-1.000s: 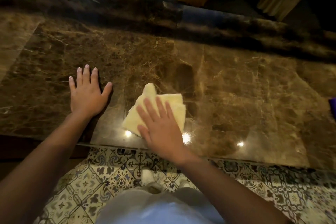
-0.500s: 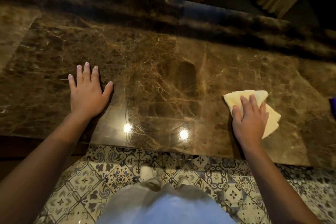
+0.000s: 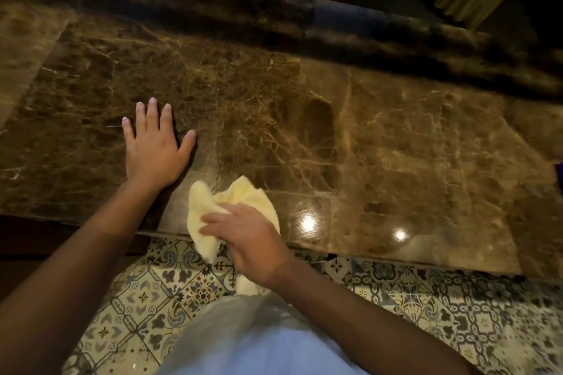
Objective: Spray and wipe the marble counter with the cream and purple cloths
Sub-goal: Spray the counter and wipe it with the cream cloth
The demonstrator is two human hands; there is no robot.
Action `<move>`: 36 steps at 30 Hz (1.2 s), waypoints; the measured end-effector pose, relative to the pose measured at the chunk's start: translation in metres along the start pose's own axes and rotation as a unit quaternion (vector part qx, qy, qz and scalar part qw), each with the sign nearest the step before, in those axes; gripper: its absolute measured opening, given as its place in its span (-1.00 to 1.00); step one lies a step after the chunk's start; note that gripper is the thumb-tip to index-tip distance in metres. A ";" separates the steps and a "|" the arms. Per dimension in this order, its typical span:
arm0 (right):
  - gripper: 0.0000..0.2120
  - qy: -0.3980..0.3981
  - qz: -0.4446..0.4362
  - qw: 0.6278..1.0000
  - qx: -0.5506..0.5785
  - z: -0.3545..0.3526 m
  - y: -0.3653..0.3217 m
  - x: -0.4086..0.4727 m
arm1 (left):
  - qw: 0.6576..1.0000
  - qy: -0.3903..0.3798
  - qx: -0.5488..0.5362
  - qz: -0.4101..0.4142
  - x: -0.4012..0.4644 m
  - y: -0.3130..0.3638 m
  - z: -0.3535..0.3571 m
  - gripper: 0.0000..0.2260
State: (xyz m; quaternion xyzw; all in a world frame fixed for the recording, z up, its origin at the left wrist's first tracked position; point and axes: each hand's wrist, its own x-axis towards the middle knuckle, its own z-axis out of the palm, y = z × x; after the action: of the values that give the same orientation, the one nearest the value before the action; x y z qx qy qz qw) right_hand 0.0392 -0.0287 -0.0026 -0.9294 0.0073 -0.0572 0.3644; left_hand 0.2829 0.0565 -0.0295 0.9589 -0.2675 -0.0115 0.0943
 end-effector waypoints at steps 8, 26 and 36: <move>-0.64 0.320 0.165 0.930 -0.070 -0.134 0.082 -0.009 | 1.000 -0.012 -0.006 0.002 0.000 0.000 -0.003 -0.33; -0.68 0.009 -0.021 1.000 0.019 -0.016 0.021 0.039 | 0.997 -0.024 0.018 0.070 -0.007 -0.030 -0.011 -0.38; -0.74 0.001 0.088 0.990 0.111 -0.065 0.002 0.012 | 0.997 0.011 -0.021 0.074 -0.012 -0.031 -0.010 -0.43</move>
State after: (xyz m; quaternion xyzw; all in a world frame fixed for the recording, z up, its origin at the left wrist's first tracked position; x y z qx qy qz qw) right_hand 0.0441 -0.0748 0.0450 -0.8790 0.0834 -0.0260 0.4687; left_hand 0.2892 0.0899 -0.0260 0.9342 -0.3367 0.0009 0.1181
